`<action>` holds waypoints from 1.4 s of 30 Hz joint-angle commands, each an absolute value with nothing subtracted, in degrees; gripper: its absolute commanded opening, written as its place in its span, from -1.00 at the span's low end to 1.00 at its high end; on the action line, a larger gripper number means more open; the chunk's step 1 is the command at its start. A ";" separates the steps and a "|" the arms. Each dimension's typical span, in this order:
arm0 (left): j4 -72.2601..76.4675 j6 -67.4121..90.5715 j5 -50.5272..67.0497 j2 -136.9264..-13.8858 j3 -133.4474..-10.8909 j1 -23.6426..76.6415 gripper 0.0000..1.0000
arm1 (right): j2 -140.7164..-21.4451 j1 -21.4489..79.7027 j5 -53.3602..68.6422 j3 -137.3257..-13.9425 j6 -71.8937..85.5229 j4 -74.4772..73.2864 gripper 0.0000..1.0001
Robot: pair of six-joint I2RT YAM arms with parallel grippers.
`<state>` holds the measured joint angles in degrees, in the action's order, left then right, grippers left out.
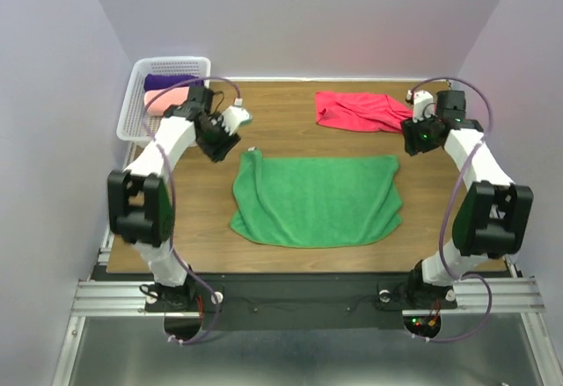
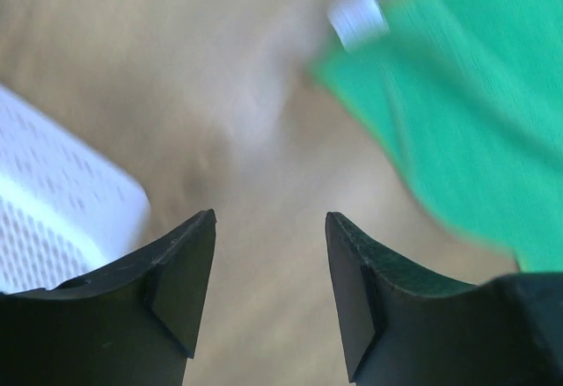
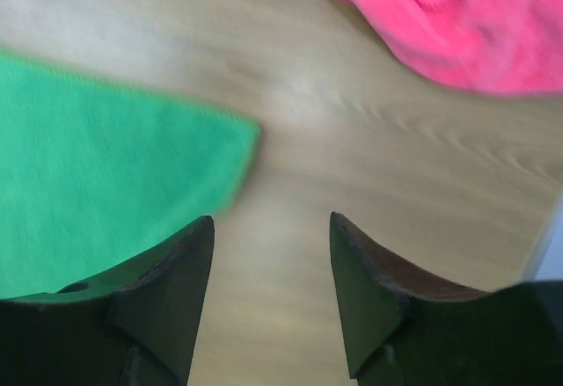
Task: Roll the towels
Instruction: Flatten the towel
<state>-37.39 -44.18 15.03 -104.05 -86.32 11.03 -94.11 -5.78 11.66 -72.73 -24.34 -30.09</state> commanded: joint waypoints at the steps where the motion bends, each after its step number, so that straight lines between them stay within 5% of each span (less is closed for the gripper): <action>1: -49.72 -57.79 19.16 -86.88 -73.59 11.78 0.18 | -84.93 -7.03 17.30 -70.86 -39.77 -49.95 -0.02; 7: -53.88 -66.18 15.58 -78.85 -57.94 16.68 -0.10 | -83.14 -6.33 20.74 -65.75 -49.65 -65.54 -0.27; 12: -46.68 -63.38 11.34 -74.62 -46.77 28.73 -0.16 | -80.07 1.13 18.28 -55.91 -48.43 -61.88 -0.40; 25: -35.42 -58.18 16.69 -78.22 -48.16 32.87 -0.14 | -79.80 2.64 19.34 -53.35 -44.65 -55.12 -0.45; 36: -30.93 -58.35 12.13 -86.31 -43.34 33.22 -0.15 | -85.08 5.98 19.16 -51.42 -42.10 -50.45 -0.46; 42: -31.37 -60.12 9.49 -82.88 -37.71 33.13 -0.15 | -78.59 5.98 16.52 -47.46 -43.25 -50.89 -0.48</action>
